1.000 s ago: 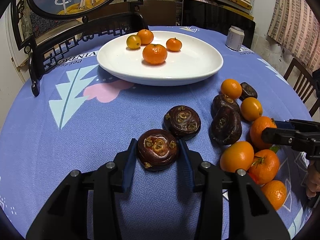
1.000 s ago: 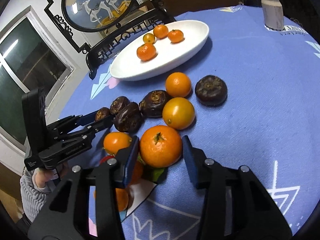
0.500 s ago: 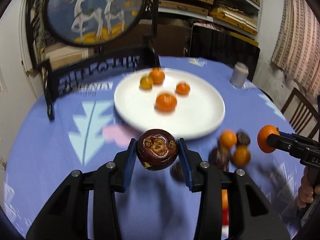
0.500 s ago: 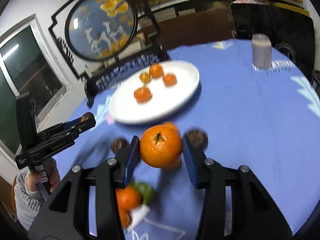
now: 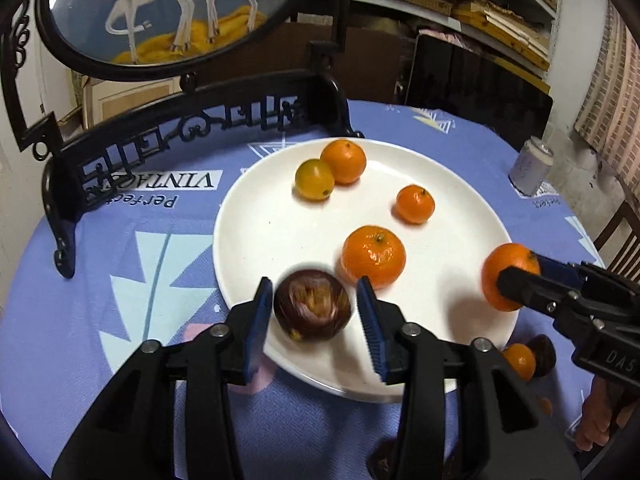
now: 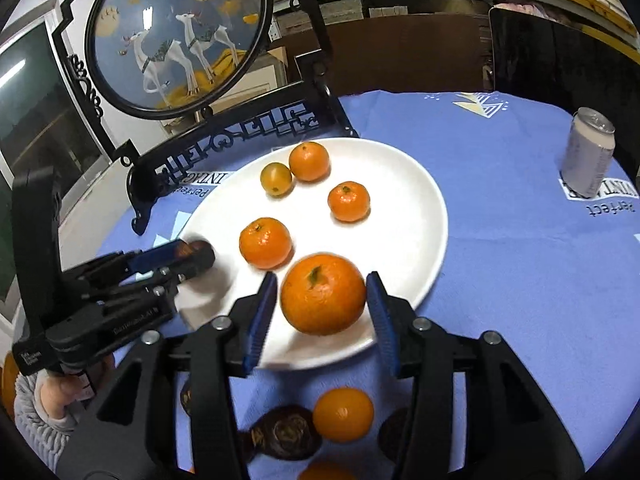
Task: Organize fruits
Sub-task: 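Carry the date and tangerine onto the white plate and release both, then grasp another brown date with the left gripper while the right gripper grasps a dark round dried fruit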
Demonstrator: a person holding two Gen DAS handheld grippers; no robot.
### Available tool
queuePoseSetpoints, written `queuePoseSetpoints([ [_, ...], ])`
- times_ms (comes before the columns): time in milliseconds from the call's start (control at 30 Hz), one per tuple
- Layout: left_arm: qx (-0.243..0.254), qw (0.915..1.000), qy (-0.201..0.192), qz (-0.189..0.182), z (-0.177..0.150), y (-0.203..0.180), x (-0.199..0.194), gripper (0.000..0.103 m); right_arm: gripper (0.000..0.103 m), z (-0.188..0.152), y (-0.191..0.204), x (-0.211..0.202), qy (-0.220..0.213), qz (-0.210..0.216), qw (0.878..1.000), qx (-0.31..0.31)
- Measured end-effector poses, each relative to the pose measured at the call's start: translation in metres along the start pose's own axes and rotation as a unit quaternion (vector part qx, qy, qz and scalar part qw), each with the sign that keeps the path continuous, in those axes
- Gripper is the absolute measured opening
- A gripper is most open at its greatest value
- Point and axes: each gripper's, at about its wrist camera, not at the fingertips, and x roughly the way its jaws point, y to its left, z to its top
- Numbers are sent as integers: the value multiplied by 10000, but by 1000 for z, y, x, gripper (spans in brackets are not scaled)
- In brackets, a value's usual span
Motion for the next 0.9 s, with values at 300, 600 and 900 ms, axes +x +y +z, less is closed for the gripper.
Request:
queuePoseSetpoints([
  [300,-227,9992,-334,-18,-16,11,-37,69,65,-7,5,-45,-335,-69,9994,-62],
  [600,-121,9997,-184,112,-78,2,-66,69,73,-60,-22,-108,-626,-224,9977,143],
  [900,96,9995,-68,303,-95,-8,-67,81,71,-98,-35,-78,-53,-870,9950,-483],
])
